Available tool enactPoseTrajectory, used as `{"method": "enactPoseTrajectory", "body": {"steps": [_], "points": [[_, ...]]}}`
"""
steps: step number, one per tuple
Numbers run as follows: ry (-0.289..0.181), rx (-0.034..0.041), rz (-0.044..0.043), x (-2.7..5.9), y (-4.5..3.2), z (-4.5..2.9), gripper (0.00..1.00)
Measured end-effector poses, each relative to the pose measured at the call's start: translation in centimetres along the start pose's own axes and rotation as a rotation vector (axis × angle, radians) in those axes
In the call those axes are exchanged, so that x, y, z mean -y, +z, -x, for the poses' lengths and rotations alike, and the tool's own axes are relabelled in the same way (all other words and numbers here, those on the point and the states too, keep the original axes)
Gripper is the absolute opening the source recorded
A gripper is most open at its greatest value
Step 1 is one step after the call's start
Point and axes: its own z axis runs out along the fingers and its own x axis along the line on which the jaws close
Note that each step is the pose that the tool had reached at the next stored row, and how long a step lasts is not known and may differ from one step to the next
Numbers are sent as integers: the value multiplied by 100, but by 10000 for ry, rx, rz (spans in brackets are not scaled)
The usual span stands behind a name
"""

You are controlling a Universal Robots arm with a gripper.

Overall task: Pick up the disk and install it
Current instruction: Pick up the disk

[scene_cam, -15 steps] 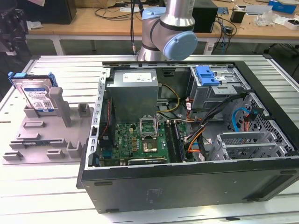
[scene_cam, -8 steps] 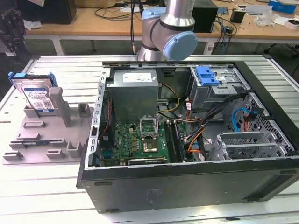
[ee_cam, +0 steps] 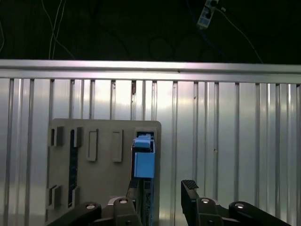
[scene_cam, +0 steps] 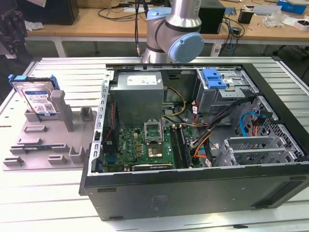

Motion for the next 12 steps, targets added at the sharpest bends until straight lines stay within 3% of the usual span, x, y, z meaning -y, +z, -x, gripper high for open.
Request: {"method": "enactPoseTrajectory", "body": {"steps": [5, 12], "points": [[411, -111, 2, 1, 24, -5, 48], [568, -252, 5, -33, 77, -24, 48]]}}
